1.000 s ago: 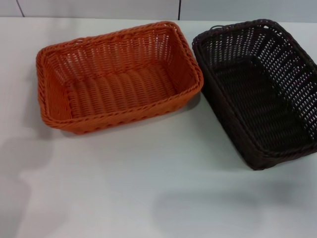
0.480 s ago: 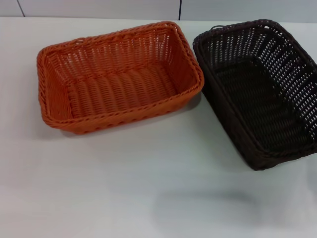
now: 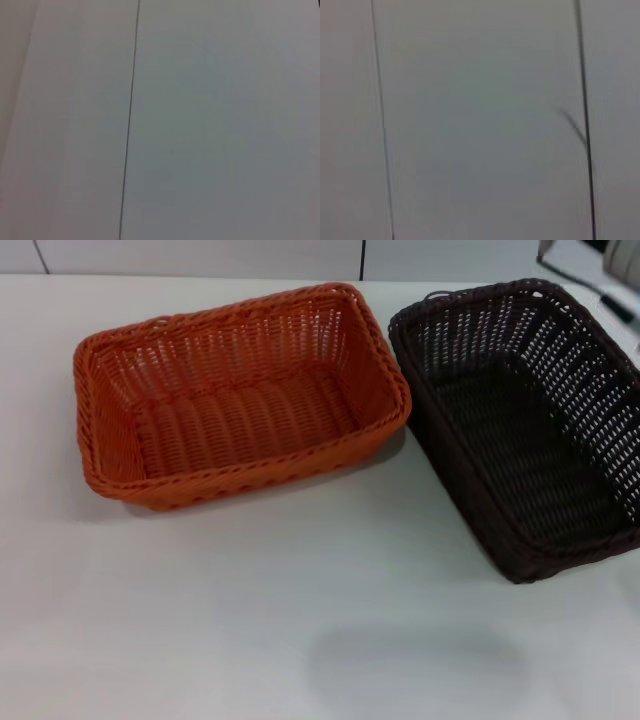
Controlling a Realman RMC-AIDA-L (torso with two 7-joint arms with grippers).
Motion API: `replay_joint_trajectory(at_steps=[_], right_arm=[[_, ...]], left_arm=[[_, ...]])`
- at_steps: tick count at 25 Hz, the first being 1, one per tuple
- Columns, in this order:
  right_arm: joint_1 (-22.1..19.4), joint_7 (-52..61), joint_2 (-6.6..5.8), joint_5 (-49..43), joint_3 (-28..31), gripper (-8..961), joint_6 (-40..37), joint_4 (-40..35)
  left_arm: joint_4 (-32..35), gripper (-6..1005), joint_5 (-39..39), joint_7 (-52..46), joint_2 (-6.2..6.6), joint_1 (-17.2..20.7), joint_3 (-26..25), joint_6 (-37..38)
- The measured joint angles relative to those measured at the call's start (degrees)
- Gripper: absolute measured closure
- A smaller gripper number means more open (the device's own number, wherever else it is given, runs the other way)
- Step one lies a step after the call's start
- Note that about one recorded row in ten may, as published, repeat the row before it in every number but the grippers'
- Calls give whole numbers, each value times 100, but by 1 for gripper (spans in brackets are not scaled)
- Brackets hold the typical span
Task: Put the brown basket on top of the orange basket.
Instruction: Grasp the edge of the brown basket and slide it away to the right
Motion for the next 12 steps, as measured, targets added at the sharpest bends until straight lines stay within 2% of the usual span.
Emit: replay_joint_trajectory(at_steps=[1, 3, 4, 5, 6, 9, 10, 12], right_arm=[[0, 0, 0, 0, 0, 138, 0, 0], [257, -388, 486, 0, 1149, 140, -1852, -518], [444, -573, 661, 6, 1634, 140, -2647, -677], [915, -889, 847, 108, 2571, 141, -4654, -877], [915, -889, 847, 108, 2571, 141, -4654, -877], [1466, -1113, 696, 250, 3135, 143, -6651, -858], [1713, -1474, 629, 237, 3392, 144, -7705, -790], [1756, -1612, 625, 211, 3465, 145, -8006, -765]], left_arm=[[0, 180, 0, 0, 0, 0, 0, 0], [-81, 180, -1, 80, 0, -20, -1, -62], [-109, 180, -3, 120, -1, -38, -5, -111], [-124, 180, 0, 160, 0, -51, -4, -167], [-124, 180, 0, 160, 0, -51, -4, -167], [-137, 180, -1, 229, 0, -64, -3, -315], [-141, 180, -2, 259, 0, -85, -5, -366], [-142, 180, 0, 272, 0, -96, -1, -385]])
